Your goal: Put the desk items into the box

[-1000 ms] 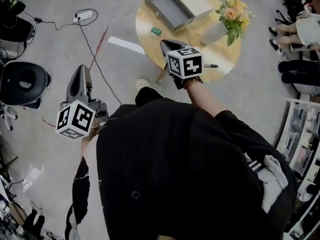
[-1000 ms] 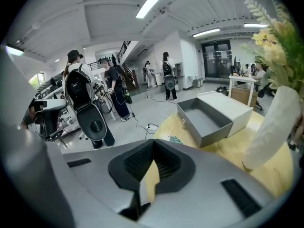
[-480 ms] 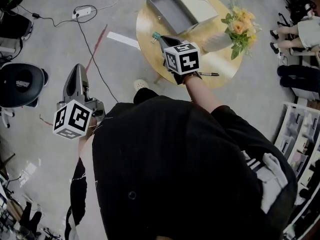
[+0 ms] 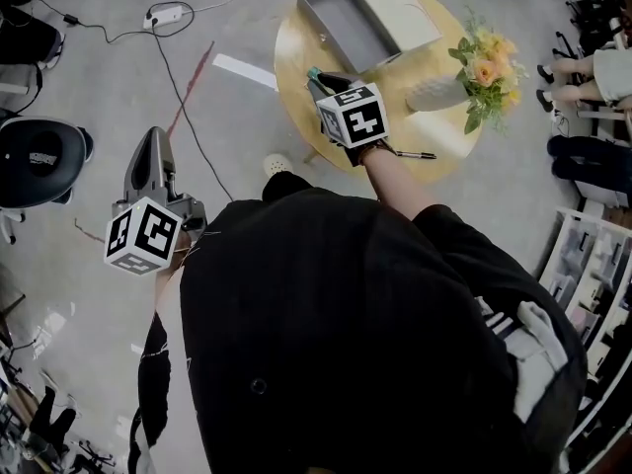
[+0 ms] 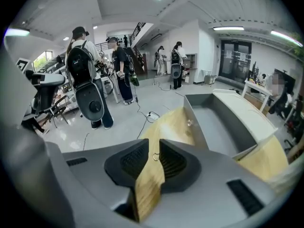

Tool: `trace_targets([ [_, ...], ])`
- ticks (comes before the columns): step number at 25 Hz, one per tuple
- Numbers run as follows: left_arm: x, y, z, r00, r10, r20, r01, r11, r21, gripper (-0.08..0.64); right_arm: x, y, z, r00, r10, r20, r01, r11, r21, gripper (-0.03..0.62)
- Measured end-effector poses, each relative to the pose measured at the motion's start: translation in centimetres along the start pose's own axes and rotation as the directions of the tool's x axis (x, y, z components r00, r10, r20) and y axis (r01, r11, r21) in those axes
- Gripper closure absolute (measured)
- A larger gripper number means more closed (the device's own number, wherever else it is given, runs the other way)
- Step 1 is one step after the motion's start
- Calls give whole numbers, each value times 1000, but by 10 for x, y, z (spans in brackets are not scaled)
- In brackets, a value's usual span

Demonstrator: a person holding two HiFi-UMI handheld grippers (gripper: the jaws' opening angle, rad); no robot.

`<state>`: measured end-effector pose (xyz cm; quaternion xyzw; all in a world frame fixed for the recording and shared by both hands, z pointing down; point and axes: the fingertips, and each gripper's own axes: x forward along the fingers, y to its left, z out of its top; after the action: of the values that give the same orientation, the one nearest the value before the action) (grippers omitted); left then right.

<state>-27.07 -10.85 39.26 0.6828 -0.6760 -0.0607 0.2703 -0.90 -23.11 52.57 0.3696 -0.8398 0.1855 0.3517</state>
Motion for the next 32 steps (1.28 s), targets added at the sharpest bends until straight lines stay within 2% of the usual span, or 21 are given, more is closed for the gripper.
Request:
trace_targets([
  [3,0,5,-2,1000,14,-6,-14,1000,-3,551,8,3,-3,999,-29,-34,25,993,-118,511],
  [5,1,7,-1,1000,19,-6,-19,1000,-5,551,14,5,-2,999,-38,-39,31,986,-167,511],
  [11,-1,14,3,999,33,-1,-33,999,-12,549,22,2,-4,995,-64,-81,48,981,-187,511],
  [16,-3,19,4,999,48,7,-47,999,-18,551,27,-1,-8,989,-87,-116,56,966,-251,508],
  [26,-8,22,6,998,68,17,-68,997,-29,551,35,-3,-13,985,-88,-145,47,963,-265,506],
  [32,-15,23,10,996,83,31,-82,996,-29,551,36,-7,-13,983,-102,-151,59,963,-262,529],
])
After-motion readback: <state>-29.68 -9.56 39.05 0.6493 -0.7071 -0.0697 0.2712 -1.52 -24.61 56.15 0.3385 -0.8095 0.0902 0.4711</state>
